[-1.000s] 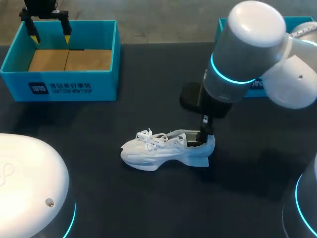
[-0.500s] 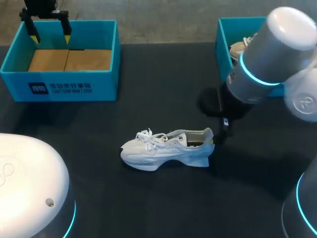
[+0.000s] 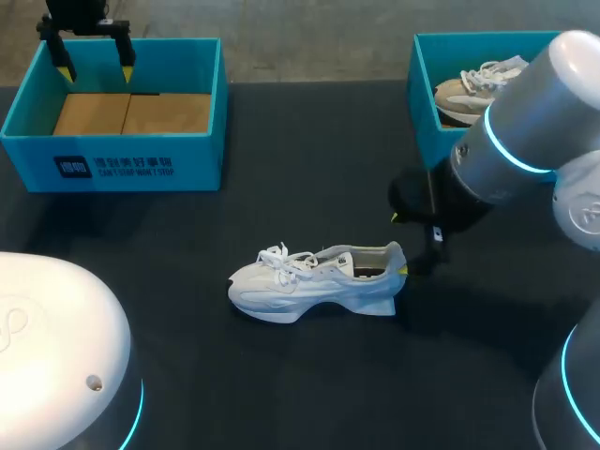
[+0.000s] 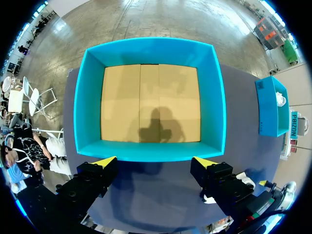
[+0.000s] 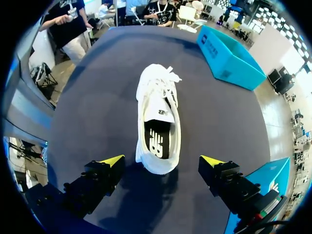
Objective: Take the shoe out of the shoebox, open the shoe tongue, remove and reinsert the insole, then place the shoe into the shoebox
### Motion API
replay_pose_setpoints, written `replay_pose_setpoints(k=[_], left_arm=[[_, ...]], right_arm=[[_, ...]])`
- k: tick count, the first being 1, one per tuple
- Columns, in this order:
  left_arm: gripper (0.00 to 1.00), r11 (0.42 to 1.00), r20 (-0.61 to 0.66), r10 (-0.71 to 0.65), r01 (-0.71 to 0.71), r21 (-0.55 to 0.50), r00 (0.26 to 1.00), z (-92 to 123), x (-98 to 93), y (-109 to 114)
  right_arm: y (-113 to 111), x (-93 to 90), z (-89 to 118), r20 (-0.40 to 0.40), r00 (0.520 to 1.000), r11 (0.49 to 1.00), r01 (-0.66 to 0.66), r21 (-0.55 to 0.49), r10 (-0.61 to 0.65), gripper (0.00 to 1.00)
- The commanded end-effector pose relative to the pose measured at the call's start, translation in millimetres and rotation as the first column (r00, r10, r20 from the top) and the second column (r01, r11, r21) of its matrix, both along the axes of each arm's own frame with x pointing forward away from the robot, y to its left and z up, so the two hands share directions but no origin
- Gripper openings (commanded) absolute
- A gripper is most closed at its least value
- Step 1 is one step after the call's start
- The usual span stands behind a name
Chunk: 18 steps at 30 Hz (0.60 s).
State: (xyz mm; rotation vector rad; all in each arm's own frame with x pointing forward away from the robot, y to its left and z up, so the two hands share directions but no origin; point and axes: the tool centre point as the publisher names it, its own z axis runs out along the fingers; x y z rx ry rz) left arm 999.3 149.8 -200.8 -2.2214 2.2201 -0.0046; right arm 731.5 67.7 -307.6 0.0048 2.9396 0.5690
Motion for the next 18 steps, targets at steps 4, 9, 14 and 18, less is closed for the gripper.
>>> replay_pose_setpoints(k=[4, 9, 14, 18], left_arm=[[1.0, 1.0, -0.001, 0.0, 0.0, 0.001, 1.0, 0, 0.3, 0], [1.0, 1.0, -0.001, 0.0, 0.0, 0.001, 1.0, 0, 0.3, 0], [1.0, 1.0, -0.001, 0.0, 0.0, 0.001, 1.0, 0, 0.3, 0], [1.0, 1.0, -0.001, 0.0, 0.0, 0.001, 1.0, 0, 0.3, 0]], right_arm=[[-1, -0.8, -1, 0.002, 1.0, 1.0, 0.0, 0.001, 0.0, 1.0], [-7, 2.5, -4, 0.004, 1.0, 0.997, -0.002, 0.075, 0.002, 1.0], [-16, 4.2, -10, -0.019, 1.0, 0.991, -0.016, 0.136, 0.019, 1.0], [-23, 3.1, -15, -0.008, 0.999, 0.988, -0.032, 0.148, 0.033, 1.0]])
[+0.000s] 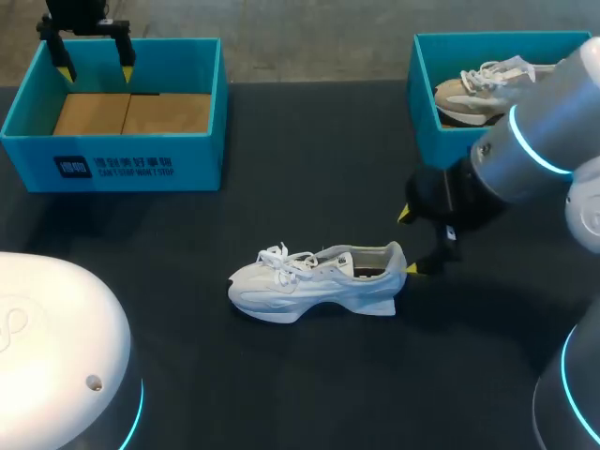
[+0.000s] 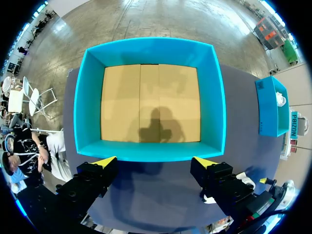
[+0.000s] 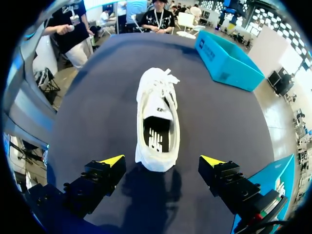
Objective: Take the shoe out of the shoebox, open the shoe tongue, remove and reinsert the insole, then place the shoe into the shoebox
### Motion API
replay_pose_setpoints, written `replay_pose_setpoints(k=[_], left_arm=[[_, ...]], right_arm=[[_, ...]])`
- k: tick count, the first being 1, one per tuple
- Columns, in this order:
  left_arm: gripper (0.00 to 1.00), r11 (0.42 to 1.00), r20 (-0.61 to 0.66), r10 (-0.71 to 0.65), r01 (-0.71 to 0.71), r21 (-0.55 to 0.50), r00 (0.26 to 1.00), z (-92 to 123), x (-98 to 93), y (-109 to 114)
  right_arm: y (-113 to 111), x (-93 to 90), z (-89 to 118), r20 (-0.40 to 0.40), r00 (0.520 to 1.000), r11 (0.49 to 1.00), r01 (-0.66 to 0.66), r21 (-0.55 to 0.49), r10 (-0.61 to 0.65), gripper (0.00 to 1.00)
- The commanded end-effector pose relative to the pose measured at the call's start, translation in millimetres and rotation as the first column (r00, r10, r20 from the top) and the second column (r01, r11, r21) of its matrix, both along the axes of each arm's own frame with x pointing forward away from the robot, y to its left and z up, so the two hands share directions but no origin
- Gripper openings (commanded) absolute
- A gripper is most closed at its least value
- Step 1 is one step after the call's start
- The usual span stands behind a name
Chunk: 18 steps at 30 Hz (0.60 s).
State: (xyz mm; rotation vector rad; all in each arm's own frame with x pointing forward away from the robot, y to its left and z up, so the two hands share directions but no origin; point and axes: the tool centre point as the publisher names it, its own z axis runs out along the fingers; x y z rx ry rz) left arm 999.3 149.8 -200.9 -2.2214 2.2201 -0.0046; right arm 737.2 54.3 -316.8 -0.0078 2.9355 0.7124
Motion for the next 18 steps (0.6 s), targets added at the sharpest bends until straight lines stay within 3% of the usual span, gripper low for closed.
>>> replay_pose_setpoints(k=[1, 12, 18], left_arm=[[1.0, 1.0, -0.001, 0.0, 0.0, 0.001, 1.0, 0, 0.3, 0], [1.0, 1.0, -0.001, 0.0, 0.0, 0.001, 1.0, 0, 0.3, 0], [1.0, 1.0, -0.001, 0.0, 0.0, 0.001, 1.0, 0, 0.3, 0]], right_arm=[[-11, -2.3, -7, 0.026, 1.0, 0.998, -0.003, 0.067, 0.001, 1.0], [-15, -5.5, -31, 0.102, 0.995, 0.987, -0.021, 0.159, 0.005, 1.0], [-25, -7.2, -40, 0.098, 0.994, 0.976, -0.071, 0.206, 0.052, 1.0]])
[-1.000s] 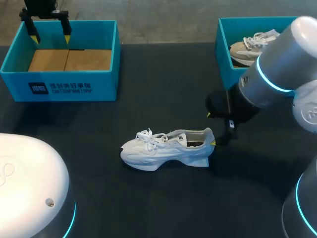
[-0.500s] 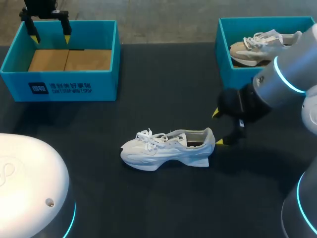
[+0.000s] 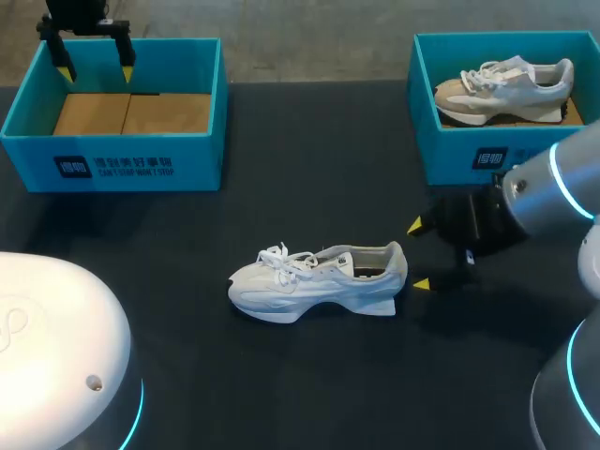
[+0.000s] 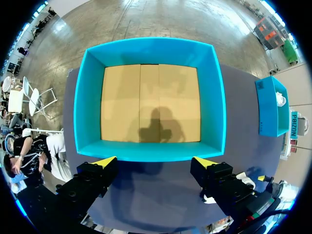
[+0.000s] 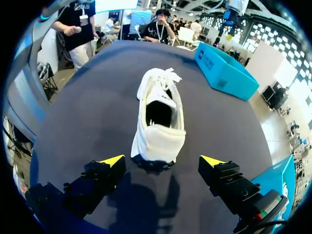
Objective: Take the shoe out of the shoebox, open the shoe tongue, remove and reinsert the insole, then place the shoe into the shoebox
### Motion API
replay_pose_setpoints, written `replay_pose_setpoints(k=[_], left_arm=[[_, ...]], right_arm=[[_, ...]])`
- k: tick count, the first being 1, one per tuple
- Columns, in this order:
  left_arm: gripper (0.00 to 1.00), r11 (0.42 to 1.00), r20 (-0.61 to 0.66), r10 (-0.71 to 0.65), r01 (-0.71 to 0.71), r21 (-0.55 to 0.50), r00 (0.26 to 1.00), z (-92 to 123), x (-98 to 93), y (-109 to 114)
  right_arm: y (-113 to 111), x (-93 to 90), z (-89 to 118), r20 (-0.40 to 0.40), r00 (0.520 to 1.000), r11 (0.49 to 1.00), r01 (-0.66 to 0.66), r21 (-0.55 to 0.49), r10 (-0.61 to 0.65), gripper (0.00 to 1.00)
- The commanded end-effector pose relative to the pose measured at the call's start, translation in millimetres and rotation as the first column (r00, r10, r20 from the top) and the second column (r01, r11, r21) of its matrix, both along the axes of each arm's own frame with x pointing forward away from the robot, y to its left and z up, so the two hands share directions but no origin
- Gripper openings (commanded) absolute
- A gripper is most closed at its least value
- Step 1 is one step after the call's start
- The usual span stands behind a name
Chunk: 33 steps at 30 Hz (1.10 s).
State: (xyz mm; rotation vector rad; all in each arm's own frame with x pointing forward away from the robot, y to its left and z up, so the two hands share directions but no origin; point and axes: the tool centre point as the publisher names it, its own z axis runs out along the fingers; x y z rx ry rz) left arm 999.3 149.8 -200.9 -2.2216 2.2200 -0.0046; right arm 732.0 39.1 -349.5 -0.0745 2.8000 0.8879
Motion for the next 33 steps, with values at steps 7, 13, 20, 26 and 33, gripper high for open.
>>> replay_pose_setpoints(k=[7, 13, 20, 26, 33], left_arm=[[1.0, 1.0, -0.001, 0.0, 0.0, 0.001, 1.0, 0, 0.3, 0], [1.0, 1.0, -0.001, 0.0, 0.0, 0.001, 1.0, 0, 0.3, 0], [1.0, 1.0, -0.001, 0.0, 0.0, 0.001, 1.0, 0, 0.3, 0], [1.0, 1.0, -0.001, 0.0, 0.0, 0.001, 1.0, 0, 0.3, 0], [1.0, 1.0, -0.001, 0.0, 0.0, 0.001, 1.0, 0, 0.3, 0]], right_arm=[[-21, -2.1, -15, -0.039, 0.994, 0.989, -0.097, 0.113, 0.102, 1.0], [-32, 7.2, -23, -0.049, 0.997, 0.991, -0.05, 0.125, 0.057, 1.0], [-37, 11.2, -28, -0.059, 0.998, 0.986, -0.005, 0.166, 0.015, 1.0], [-37, 12.8, -28, -0.093, 0.995, 0.978, 0.046, 0.201, -0.028, 1.0], [-37, 12.8, -28, -0.093, 0.995, 0.978, 0.046, 0.201, -0.028, 1.0]])
